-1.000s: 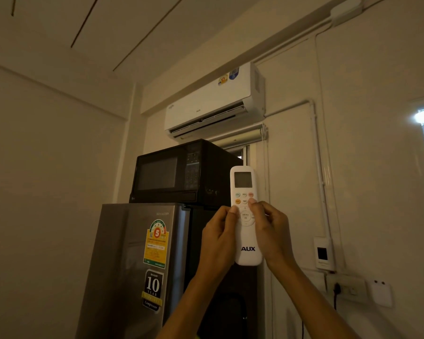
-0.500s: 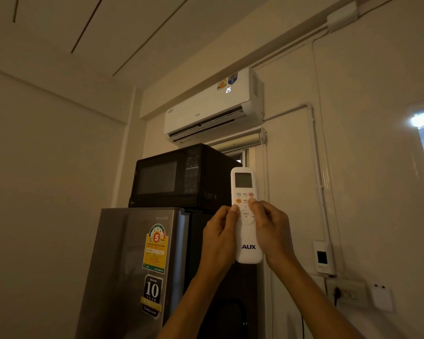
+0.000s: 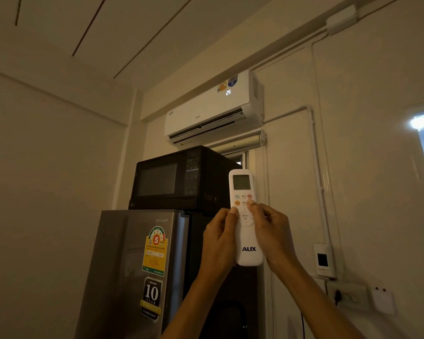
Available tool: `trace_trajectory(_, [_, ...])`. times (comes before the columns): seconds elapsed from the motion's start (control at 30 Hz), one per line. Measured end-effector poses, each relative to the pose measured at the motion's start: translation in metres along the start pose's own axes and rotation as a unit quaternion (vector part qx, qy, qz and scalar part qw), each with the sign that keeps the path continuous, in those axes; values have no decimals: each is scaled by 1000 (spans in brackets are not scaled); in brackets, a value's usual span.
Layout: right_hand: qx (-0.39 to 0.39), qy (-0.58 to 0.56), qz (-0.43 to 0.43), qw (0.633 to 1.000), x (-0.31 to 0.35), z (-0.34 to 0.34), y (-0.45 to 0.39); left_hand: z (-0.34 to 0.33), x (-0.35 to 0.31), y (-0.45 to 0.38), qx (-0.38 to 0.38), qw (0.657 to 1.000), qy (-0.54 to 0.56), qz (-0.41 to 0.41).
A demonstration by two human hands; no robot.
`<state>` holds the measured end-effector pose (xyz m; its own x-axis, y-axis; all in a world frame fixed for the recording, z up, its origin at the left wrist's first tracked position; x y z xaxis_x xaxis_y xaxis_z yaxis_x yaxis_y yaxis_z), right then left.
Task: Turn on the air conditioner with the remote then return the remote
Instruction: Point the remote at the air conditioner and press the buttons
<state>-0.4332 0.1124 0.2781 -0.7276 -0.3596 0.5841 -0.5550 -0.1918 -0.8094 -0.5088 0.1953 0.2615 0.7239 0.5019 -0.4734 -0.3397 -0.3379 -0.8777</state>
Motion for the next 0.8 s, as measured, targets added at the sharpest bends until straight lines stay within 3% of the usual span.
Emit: trace_trajectory(0.8, [3,-1,-7,1000,3,0,2,1,-2,2,2,1000,-20,6])
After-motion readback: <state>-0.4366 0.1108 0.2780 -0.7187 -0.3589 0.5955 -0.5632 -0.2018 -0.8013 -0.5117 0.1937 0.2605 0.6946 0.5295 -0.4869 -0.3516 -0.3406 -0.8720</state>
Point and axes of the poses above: each hand's wrist, its own y-axis away from the middle knuckle, its own z-axis out of the back of the hand, x = y × z, the point moved 5 cm from there along -y, towards the middle knuckle, and after that the axes turned 1 degree about -x, right-handed, at the moved point
